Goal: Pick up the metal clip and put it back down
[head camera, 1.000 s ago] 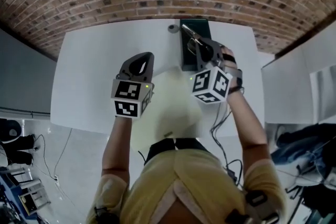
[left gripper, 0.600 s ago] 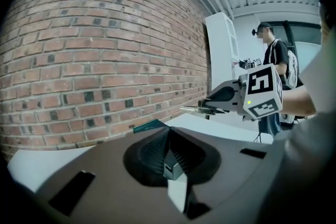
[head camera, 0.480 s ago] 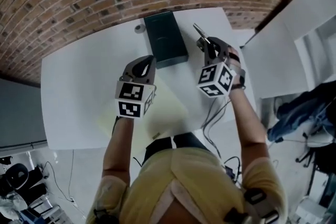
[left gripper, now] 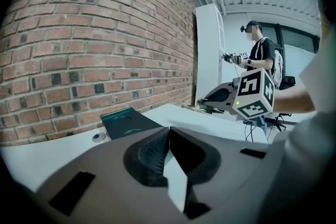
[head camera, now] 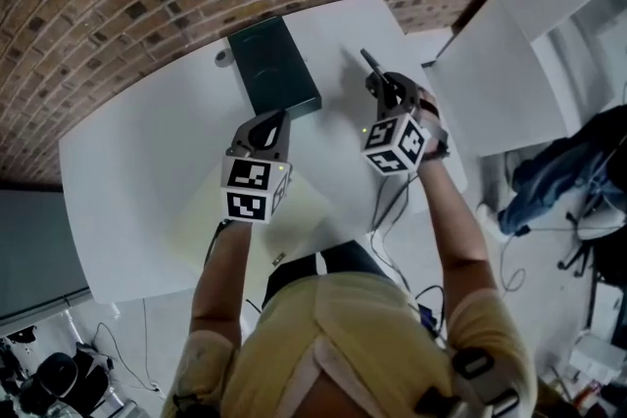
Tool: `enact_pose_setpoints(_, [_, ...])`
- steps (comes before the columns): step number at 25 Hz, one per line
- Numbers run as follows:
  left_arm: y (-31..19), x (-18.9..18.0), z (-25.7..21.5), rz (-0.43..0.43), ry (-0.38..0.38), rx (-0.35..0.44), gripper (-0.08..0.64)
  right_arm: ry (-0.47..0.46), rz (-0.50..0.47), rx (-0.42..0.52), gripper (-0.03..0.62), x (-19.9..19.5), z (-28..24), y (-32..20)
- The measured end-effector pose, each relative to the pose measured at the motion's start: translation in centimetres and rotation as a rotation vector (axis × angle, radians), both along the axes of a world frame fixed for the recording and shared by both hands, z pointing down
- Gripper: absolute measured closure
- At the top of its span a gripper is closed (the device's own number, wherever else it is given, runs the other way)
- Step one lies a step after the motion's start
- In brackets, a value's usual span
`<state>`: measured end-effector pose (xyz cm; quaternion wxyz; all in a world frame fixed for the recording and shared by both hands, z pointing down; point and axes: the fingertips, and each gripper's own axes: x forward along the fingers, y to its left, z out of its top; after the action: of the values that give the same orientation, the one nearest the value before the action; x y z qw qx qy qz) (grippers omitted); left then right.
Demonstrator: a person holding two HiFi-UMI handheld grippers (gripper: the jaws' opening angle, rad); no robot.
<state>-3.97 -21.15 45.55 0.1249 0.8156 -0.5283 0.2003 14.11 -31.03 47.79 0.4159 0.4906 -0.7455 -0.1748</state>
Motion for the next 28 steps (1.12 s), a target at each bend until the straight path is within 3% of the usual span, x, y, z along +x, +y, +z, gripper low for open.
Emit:
enact_pose_setpoints(14, [-0.8,2.3,3.0,0.009,-0.019,-0.024,0.555,-0.002,0.107,-0.062,0.584,4.1,6.6,0.5])
enact_pose_setpoints(28, [-0.8,1.9,2.7,-0.005,-0.046,-0.002,0.555,0.003,0.139,-0.005,0.584,5.7,8.3,0.9])
